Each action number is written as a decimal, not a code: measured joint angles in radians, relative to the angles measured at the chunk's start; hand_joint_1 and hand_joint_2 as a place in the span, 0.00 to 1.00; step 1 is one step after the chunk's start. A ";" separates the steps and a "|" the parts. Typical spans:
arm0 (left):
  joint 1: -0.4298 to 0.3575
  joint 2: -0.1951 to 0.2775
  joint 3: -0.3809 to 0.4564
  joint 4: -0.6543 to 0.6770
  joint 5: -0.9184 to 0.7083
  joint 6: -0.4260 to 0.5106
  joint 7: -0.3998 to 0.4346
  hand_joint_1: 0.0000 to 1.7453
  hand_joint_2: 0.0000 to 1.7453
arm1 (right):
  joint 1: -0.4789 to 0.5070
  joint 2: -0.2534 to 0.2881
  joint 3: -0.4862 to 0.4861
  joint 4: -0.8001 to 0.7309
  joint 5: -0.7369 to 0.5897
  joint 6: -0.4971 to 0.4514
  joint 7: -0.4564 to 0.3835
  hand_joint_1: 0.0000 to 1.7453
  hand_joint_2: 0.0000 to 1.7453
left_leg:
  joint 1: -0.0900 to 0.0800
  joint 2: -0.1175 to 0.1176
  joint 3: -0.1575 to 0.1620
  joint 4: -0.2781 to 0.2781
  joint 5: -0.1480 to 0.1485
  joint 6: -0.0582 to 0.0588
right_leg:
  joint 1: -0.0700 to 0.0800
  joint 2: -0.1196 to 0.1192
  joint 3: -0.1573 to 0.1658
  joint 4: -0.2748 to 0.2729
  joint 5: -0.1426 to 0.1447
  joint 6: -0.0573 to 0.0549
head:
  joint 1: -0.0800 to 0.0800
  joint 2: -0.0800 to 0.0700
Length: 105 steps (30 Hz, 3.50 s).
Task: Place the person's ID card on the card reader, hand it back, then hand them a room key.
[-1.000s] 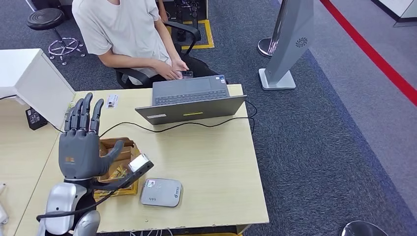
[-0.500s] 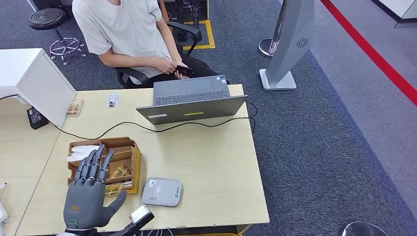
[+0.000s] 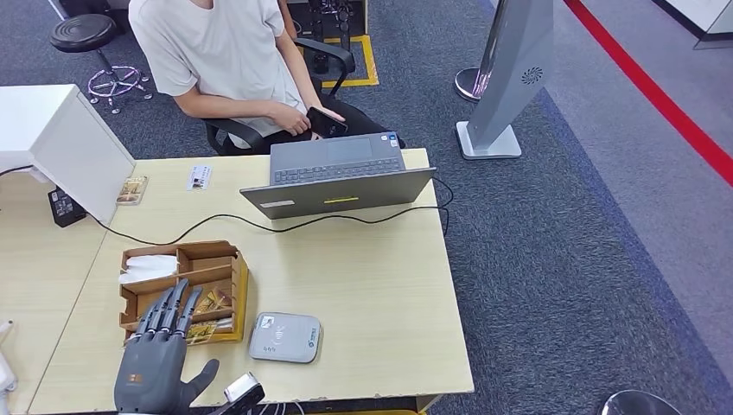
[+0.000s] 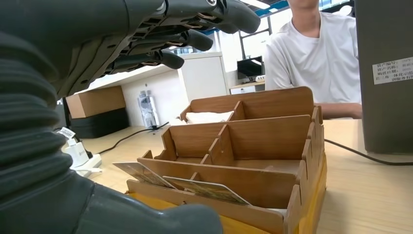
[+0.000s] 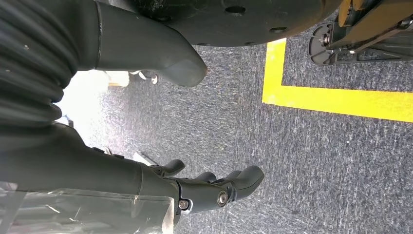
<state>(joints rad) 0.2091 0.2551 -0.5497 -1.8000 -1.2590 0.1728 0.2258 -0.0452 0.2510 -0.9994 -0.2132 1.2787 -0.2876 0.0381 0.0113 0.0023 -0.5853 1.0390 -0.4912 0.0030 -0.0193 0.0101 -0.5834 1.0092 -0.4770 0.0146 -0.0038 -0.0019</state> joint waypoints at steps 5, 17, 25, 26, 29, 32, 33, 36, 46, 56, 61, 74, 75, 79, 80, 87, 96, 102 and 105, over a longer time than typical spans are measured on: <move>0.001 0.002 -0.001 0.004 0.000 0.000 0.000 0.00 1.00 | 0.000 0.000 0.000 0.000 0.000 0.000 0.000 0.00 1.00 | 0.000 0.000 0.000 0.000 0.000 0.000 | 0.000 0.000 0.000 0.000 0.000 0.000 | 0.000 0.000; -0.001 0.005 -0.006 0.030 0.029 -0.015 0.037 0.00 1.00 | 0.000 0.000 -0.002 0.000 0.011 0.000 0.004 0.00 1.00 | 0.000 0.000 0.000 0.000 0.000 0.000 | 0.000 0.000 0.000 0.000 0.000 0.000 | 0.000 0.000; -0.025 -0.022 0.010 0.086 0.005 -0.033 0.085 0.00 1.00 | 0.000 0.000 -0.002 0.000 0.026 -0.001 0.006 0.00 1.00 | 0.000 0.000 0.000 0.000 0.000 0.000 | 0.000 0.000 0.000 0.000 0.000 0.000 | 0.000 0.000; -0.028 -0.031 0.017 0.095 -0.002 -0.035 0.093 0.00 1.00 | 0.000 0.000 -0.002 0.000 0.030 -0.001 0.008 0.00 1.00 | 0.000 0.000 0.000 0.000 0.000 0.000 | 0.000 0.000 0.000 0.000 0.000 0.000 | 0.000 0.000; -0.038 -0.058 0.044 0.121 -0.017 -0.036 0.103 0.00 1.00 | 0.000 0.000 -0.002 0.000 0.037 -0.001 0.012 0.00 1.00 | 0.000 0.000 0.000 0.000 0.000 0.000 | 0.000 0.000 0.000 0.000 0.000 0.000 | 0.000 0.000; -0.042 -0.082 0.070 0.140 -0.026 -0.036 0.104 0.00 1.00 | 0.000 0.000 -0.002 0.000 0.038 -0.001 0.014 0.00 1.00 | 0.000 0.000 0.000 0.000 0.000 0.000 | 0.000 0.000 0.000 0.000 0.000 0.000 | 0.000 0.000; -0.042 -0.088 0.078 0.145 -0.029 -0.036 0.104 0.00 1.00 | 0.000 0.000 -0.002 0.000 0.038 -0.001 0.014 0.00 1.00 | 0.000 0.000 0.000 0.000 0.000 0.000 | 0.000 0.000 0.000 0.000 0.000 0.000 | 0.000 0.000; -0.044 -0.106 0.100 0.158 -0.038 -0.034 0.101 0.00 1.00 | 0.000 0.000 -0.002 0.000 0.043 -0.001 0.016 0.00 1.00 | 0.000 0.000 0.000 0.000 0.000 0.000 | 0.000 0.000 0.000 0.000 0.000 0.000 | 0.000 0.000; -0.050 -0.159 0.159 0.182 -0.064 -0.014 0.048 1.00 1.00 | 0.000 0.000 -0.002 0.000 0.055 0.011 0.016 0.00 1.00 | 0.000 0.000 0.000 0.000 0.000 0.000 | 0.000 0.000 0.000 0.000 0.000 0.000 | 0.000 0.000; -0.039 -0.172 0.187 0.185 -0.042 -0.004 0.016 1.00 1.00 | 0.000 0.000 -0.002 0.000 0.057 0.011 0.016 0.00 1.00 | 0.000 0.000 0.000 0.000 0.000 0.000 | 0.000 0.000 0.000 0.000 0.000 0.000 | 0.000 0.000; -0.038 -0.173 0.192 0.185 -0.035 -0.006 0.013 1.00 1.00 | 0.000 0.000 -0.002 0.000 0.058 0.011 0.016 0.00 1.00 | 0.000 0.000 0.000 0.000 0.000 0.000 | 0.000 0.000 0.000 0.000 0.000 0.000 | 0.000 0.000; -0.037 -0.176 0.193 0.173 -0.089 0.022 0.013 1.00 1.00 | 0.000 0.001 -0.002 0.000 0.061 -0.001 0.021 0.00 1.00 | 0.000 0.000 0.000 0.000 0.000 0.000 | 0.000 0.000 0.000 0.000 0.000 0.000 | 0.000 0.000; -0.036 -0.175 0.193 0.161 -0.102 0.026 0.012 1.00 1.00 | 0.000 0.001 -0.002 0.000 0.058 -0.002 0.022 0.00 1.00 | 0.000 0.000 0.000 0.000 0.000 0.000 | 0.000 0.000 0.000 0.000 0.000 0.000 | 0.000 0.000; -0.033 -0.170 0.192 0.096 -0.144 0.029 0.007 1.00 1.00 | 0.000 0.002 -0.002 0.000 0.052 -0.003 0.022 0.00 1.00 | 0.000 0.000 0.000 0.000 0.000 0.000 | 0.000 0.000 0.000 0.000 0.000 0.000 | 0.000 0.000; -0.032 -0.167 0.190 0.079 -0.156 0.031 0.002 1.00 1.00 | 0.000 0.002 -0.002 0.000 0.050 -0.003 0.022 0.00 1.00 | 0.000 0.000 0.000 0.000 0.000 0.000 | 0.000 0.000 0.000 0.000 0.000 0.000 | 0.000 0.000; -0.031 -0.089 0.117 -0.085 -0.247 0.053 -0.030 1.00 1.00 | 0.002 0.004 -0.008 -0.003 0.035 -0.002 0.016 0.00 1.00 | 0.000 -0.001 0.000 0.000 0.000 0.000 | 0.000 0.000 0.000 0.000 0.000 0.000 | 0.000 0.000; -0.118 0.006 0.009 -0.217 -0.251 0.105 0.006 1.00 1.00 | 0.003 0.004 -0.019 -0.004 0.050 0.001 0.019 0.00 1.00 | 0.000 -0.002 0.001 0.000 0.001 0.001 | 0.000 -0.003 -0.001 0.000 0.000 0.000 | 0.000 0.000; -0.503 -0.075 0.052 -0.009 -0.167 0.003 0.004 1.00 1.00 | -0.002 0.005 0.007 -0.004 0.142 0.018 0.042 0.00 1.00 | 0.000 -0.014 -0.002 0.000 0.009 0.000 | 0.000 -0.013 0.002 0.000 0.005 0.000 | 0.002 0.000; -0.631 -0.117 0.107 0.149 -0.167 0.043 -0.036 1.00 1.00 | -0.004 0.005 0.024 -0.003 0.159 0.019 0.042 0.00 1.00 | 0.000 -0.008 -0.001 0.000 0.010 0.000 | 0.000 -0.007 0.001 0.000 0.008 -0.001 | 0.000 0.000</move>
<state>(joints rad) -0.4221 0.1382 -0.4430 -1.6514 -1.4264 0.2155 0.1897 -0.0491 0.2558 -0.9756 -0.2163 1.4377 -0.2685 0.0804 0.0112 -0.0052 -0.5865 1.0394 -0.4813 0.0028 -0.0194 0.0029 -0.5828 1.0091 -0.4691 0.0132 -0.0033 -0.0019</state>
